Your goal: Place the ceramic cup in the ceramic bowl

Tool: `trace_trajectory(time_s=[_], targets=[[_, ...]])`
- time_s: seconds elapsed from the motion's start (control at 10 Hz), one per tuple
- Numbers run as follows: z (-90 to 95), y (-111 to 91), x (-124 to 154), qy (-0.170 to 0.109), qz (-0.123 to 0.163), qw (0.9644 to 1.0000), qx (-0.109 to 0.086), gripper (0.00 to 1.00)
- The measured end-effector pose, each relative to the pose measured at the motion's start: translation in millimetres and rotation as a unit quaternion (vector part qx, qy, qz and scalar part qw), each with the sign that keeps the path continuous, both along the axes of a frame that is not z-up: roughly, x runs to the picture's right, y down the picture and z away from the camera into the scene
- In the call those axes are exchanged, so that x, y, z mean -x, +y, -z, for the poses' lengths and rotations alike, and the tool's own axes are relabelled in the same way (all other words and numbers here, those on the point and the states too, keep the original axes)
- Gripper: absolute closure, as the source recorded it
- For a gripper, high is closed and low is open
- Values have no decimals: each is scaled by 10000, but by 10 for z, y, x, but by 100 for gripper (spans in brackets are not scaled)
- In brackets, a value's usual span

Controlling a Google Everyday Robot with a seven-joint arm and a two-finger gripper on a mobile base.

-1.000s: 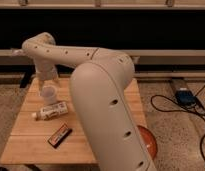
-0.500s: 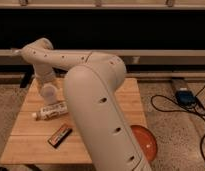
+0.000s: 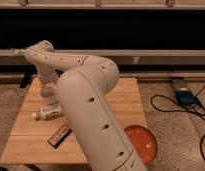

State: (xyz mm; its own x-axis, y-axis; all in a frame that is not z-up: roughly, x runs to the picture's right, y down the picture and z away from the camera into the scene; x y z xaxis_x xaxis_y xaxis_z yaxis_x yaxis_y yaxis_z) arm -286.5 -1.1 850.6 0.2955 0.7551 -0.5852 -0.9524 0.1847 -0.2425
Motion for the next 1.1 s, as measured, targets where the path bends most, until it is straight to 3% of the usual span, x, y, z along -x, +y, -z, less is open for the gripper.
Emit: trace_trajectory(time_s=[0.3,0.6,0.8,1.1], targets=[[-161,66,-4,59,38,9997,250,35],[-283,180,8,-30,201,9971,738,36],[-305,240,52,-157,332,9939,1035,52],[-171,187,-7,-482,140,9930,1065,85]])
